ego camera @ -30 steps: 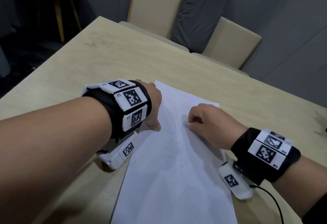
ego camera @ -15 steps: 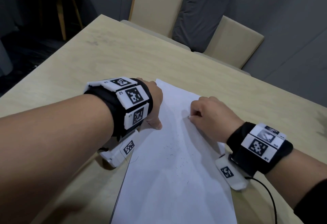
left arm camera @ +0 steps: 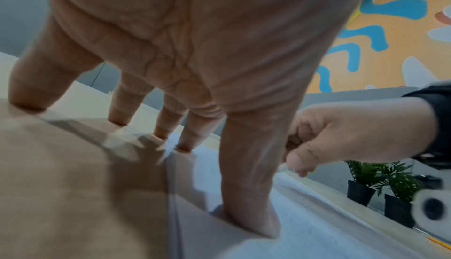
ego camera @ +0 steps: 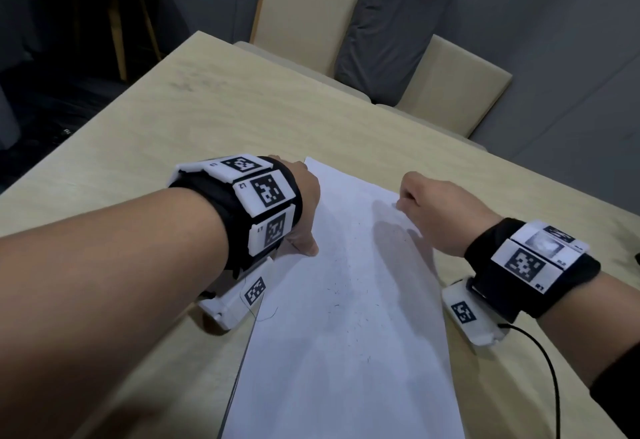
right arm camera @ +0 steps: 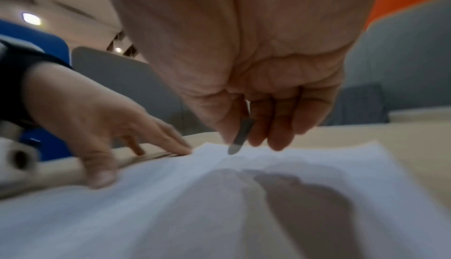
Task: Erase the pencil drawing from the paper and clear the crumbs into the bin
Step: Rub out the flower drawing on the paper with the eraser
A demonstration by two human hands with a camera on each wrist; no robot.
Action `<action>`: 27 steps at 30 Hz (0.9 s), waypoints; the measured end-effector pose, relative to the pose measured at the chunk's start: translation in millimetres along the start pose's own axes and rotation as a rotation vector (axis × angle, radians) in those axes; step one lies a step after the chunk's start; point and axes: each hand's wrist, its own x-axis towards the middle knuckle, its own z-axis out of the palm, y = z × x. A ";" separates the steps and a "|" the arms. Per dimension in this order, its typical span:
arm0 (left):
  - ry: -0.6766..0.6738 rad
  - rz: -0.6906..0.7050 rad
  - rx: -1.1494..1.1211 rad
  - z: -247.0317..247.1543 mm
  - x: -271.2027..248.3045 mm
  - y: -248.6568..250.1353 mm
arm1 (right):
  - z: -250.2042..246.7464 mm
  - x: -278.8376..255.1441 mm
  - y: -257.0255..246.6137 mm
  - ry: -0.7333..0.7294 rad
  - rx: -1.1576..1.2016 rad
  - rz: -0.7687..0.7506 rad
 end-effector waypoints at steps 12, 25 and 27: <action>-0.051 0.009 0.133 -7.3 -9.9 9.4 | 17.1 1.0 -23.4 -0.035 -0.125 -0.205; -0.068 0.007 0.190 -8.7 -11.5 12.9 | 18.7 13.8 -23.8 0.048 -0.135 -0.159; -0.070 0.006 0.193 -8.9 -11.6 12.2 | 20.6 11.9 -29.6 0.009 -0.083 -0.203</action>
